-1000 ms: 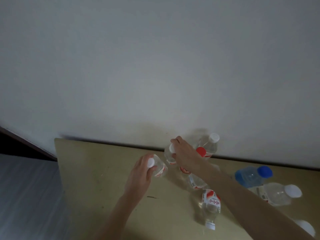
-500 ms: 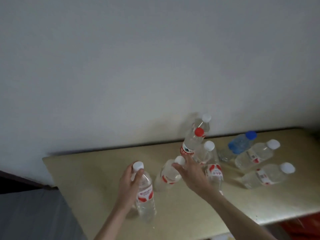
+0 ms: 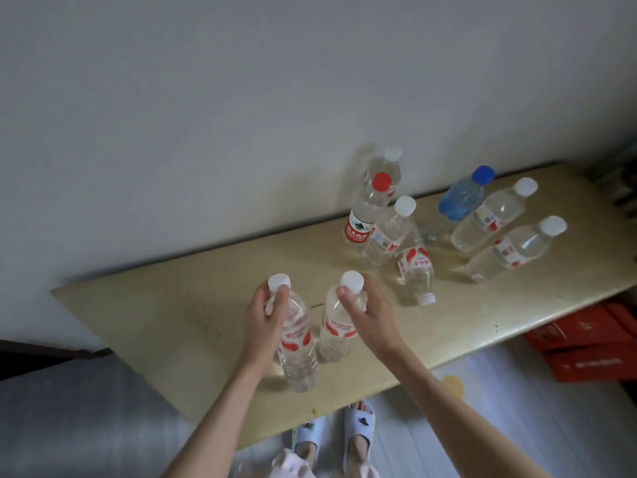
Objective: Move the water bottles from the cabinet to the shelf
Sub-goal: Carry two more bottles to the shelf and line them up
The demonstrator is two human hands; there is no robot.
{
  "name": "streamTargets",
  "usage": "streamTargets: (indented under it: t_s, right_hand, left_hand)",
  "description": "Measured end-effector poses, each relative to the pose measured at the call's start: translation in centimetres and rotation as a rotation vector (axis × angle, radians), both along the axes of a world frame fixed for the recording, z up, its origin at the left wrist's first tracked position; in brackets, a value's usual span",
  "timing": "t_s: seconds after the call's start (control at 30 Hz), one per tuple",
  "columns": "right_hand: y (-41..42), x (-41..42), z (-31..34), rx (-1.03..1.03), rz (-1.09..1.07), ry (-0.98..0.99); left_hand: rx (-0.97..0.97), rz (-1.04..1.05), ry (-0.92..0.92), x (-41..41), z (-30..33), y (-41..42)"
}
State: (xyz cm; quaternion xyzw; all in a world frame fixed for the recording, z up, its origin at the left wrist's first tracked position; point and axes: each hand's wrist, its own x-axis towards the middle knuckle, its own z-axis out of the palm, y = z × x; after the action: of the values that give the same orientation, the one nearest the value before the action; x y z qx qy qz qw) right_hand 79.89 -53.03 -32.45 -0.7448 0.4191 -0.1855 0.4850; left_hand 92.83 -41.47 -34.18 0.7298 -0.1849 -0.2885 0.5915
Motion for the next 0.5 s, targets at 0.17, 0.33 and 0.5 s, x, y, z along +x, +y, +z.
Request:
streamTargets:
  t_s: [0.17, 0.33, 0.5]
  right_hand:
    - [1.3, 0.1, -1.9, 0.089, 0.106, 0.027]
    - [1.6, 0.9, -2.6, -0.02, 0.049, -0.03]
    - [1.9, -1.4, -1.6, -0.029, -0.123, -0.093]
  left_hand:
    - [0.055, 0.047, 0.111, -0.4, -1.1, -0.4]
    - [0.079, 0.01, 0.174, -1.9, -1.2, -0.3]
    - [0.071, -0.118, 0.016, -3.6, 0.2, -0.6]
